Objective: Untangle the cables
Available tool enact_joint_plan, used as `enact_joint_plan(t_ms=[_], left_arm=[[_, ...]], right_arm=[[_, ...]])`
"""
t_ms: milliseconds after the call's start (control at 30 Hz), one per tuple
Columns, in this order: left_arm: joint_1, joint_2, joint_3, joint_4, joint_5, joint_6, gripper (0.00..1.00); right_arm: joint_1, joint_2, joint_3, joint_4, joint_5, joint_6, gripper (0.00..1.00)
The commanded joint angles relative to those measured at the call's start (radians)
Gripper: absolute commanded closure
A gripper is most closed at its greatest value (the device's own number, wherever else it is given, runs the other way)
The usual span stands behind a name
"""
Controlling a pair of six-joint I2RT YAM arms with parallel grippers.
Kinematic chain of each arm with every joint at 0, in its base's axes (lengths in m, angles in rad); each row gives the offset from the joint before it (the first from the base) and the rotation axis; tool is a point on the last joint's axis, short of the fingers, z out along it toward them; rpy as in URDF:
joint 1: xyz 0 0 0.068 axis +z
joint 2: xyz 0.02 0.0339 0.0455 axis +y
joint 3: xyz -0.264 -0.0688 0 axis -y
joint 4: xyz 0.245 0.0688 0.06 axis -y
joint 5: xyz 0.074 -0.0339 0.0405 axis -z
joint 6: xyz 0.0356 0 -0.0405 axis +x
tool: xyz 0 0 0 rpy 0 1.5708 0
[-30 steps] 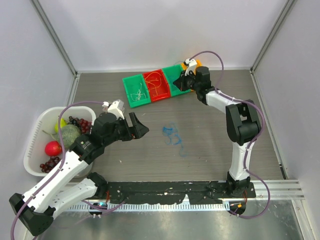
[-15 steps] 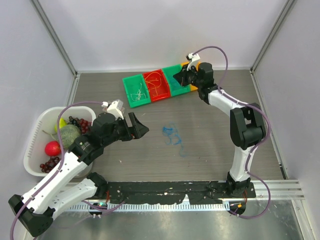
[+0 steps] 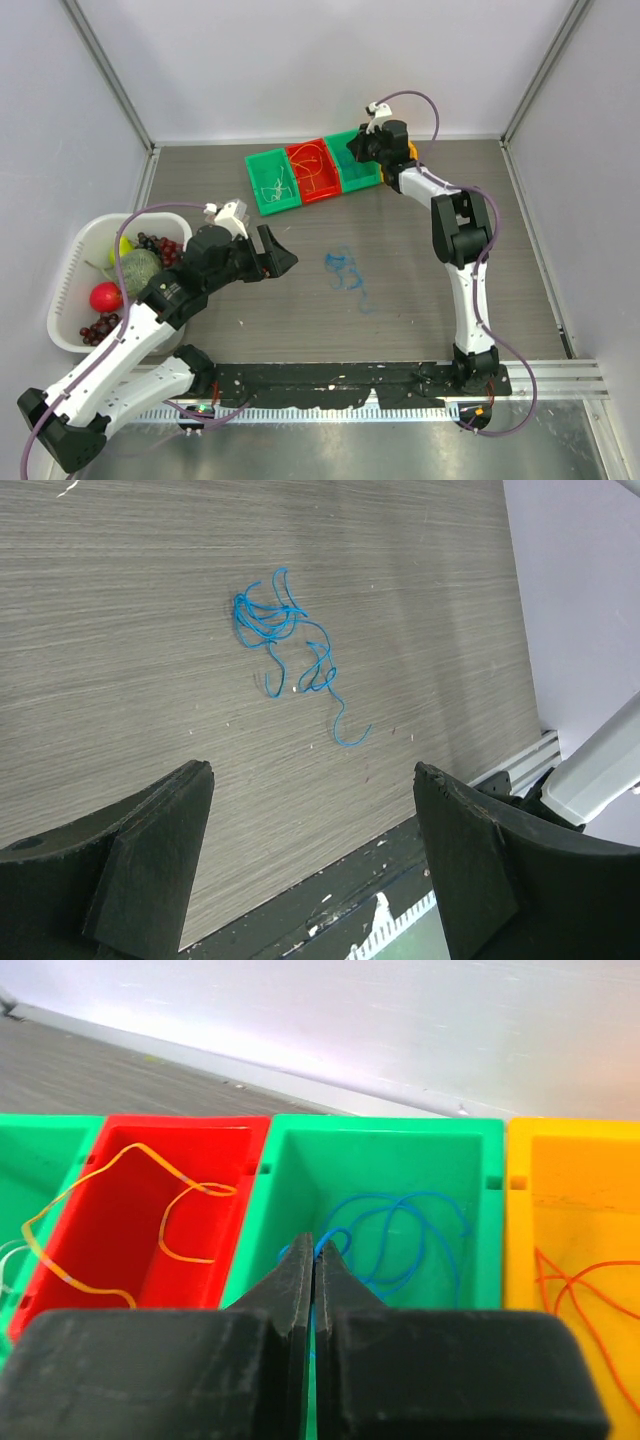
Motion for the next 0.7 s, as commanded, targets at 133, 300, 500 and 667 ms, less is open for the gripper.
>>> enact_joint_plan(t_ms=[133,300,500,667], left_arm=[[0.001,0.021,0.025,0.028,0.001,0.016,0.15],[0.001,0.021,0.022,0.031,0.011,0.013,0.15],[0.002,0.013,0.005,0.043,0.035,-0.009,0.15],[0.001,-0.008,0.001,0.032,0.044,-0.028,0.15]], right_arm=[[-0.005,0.059,0.091,0.106,0.108,-0.055,0.99],[0.002,0.079,0.099,0.03,0.11,-0.084,0.99],[0.022,0.053,0.028,0.013,0.131,-0.11,0.94],[0.025,0.091,0.14,-0.147,0.163,-0.104,0.89]])
